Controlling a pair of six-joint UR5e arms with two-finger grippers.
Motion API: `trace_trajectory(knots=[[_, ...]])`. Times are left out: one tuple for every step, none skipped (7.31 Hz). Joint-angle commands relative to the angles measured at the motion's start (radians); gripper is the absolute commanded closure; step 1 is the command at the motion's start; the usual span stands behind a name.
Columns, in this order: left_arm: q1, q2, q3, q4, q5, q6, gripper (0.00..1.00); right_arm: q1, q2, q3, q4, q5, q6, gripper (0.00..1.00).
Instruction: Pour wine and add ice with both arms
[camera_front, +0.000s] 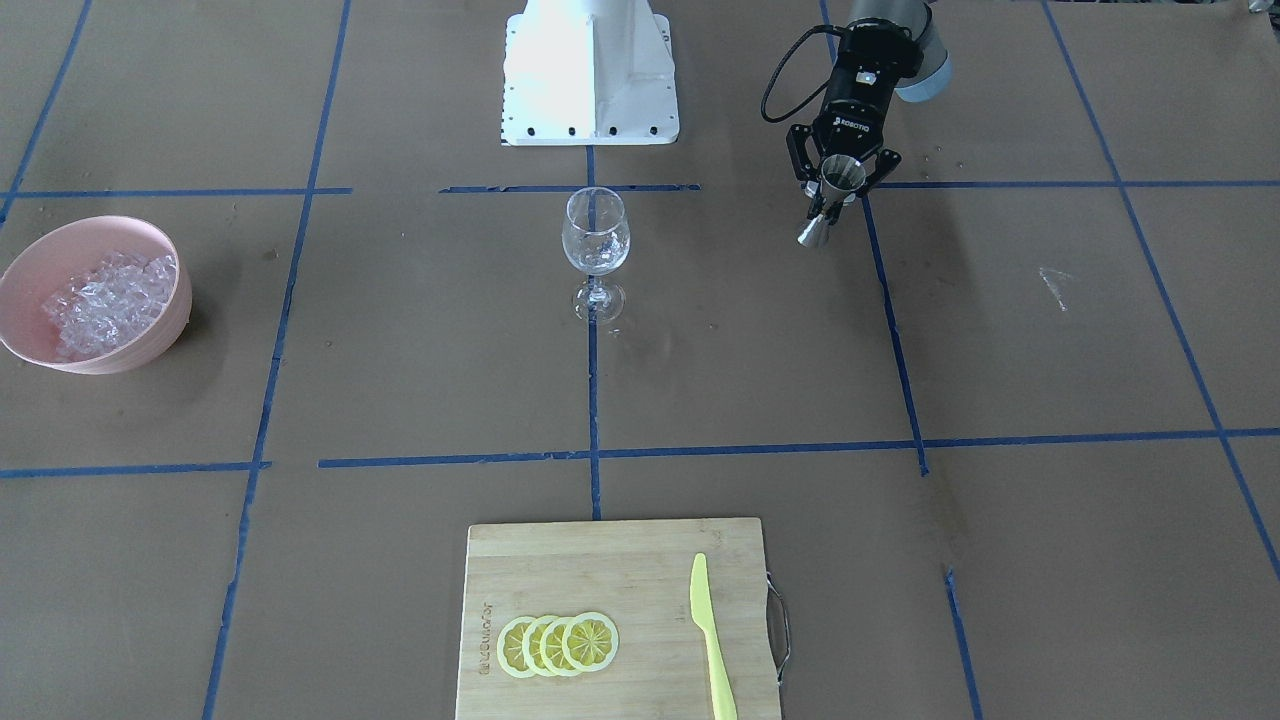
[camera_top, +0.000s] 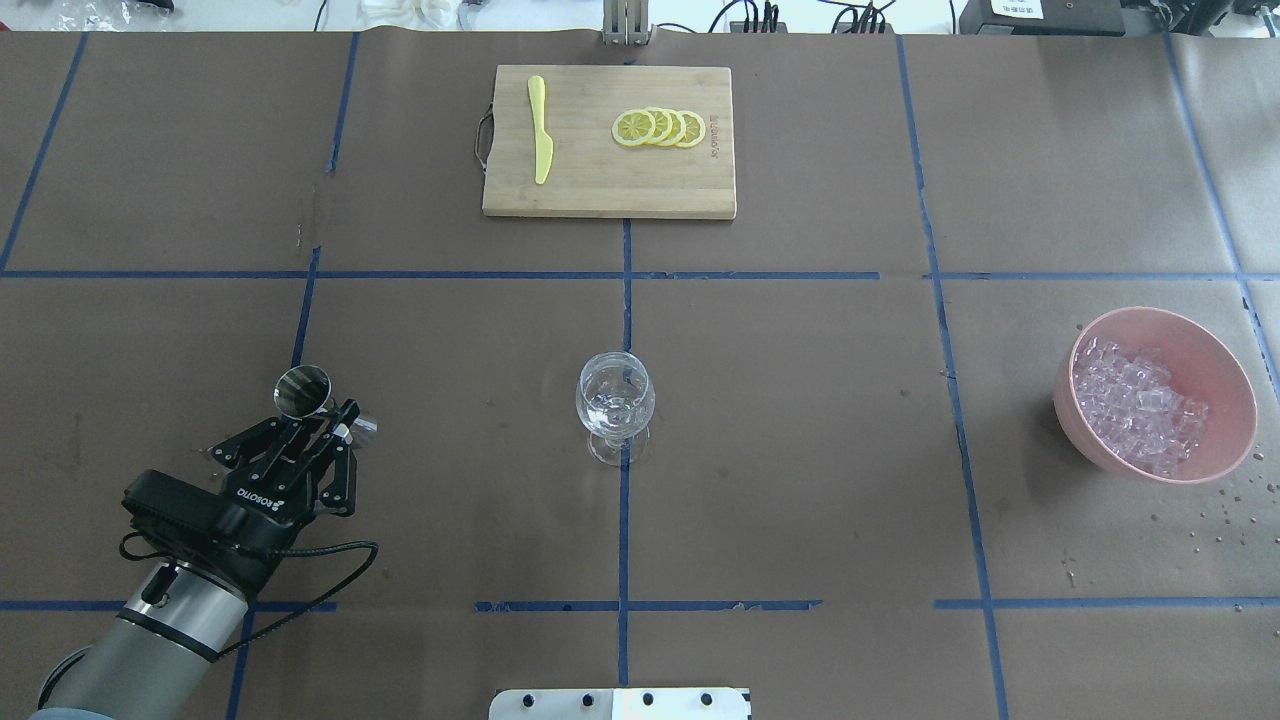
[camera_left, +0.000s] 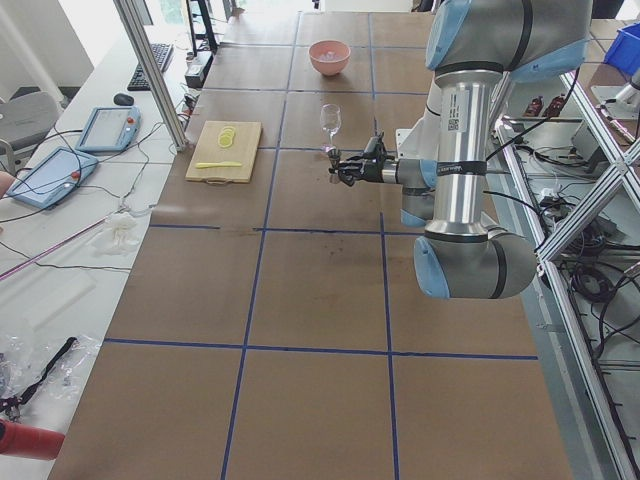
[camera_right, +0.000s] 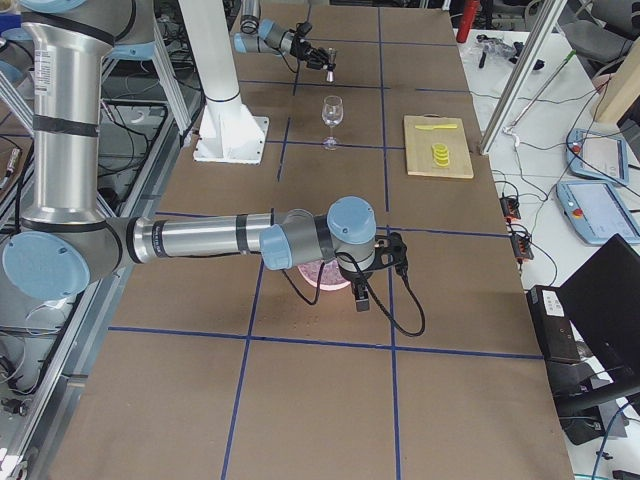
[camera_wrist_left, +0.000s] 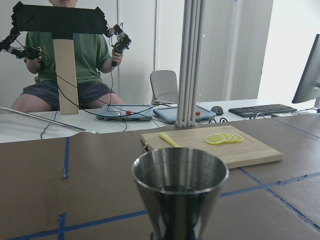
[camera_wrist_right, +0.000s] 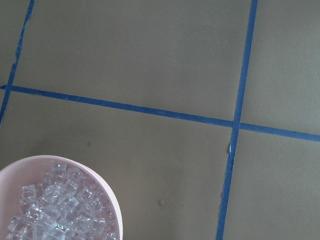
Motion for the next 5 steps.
trace_trajectory(knots=[[-0.001,-0.016,-0.001,0.007,-0.001,0.006,1.0,0.0,0.0,0.001,0.0,0.0,0.0,0.0],[-0.003,-0.044,-0.001,0.024,-0.001,0.025,1.0,0.0,0.0,0.004,0.002,0.0,0.0,0.0],[-0.006,-0.068,-0.001,0.045,-0.001,0.085,1.0,-0.002,0.0,0.004,0.002,0.0,0.0,0.0],[-0.012,-0.093,-0.001,0.076,-0.005,0.096,1.0,-0.002,0.0,0.006,0.003,0.0,0.0,0.0],[-0.033,-0.151,-0.002,0.141,-0.04,0.139,1.0,-0.002,0.0,0.006,0.003,0.0,0.0,0.0]])
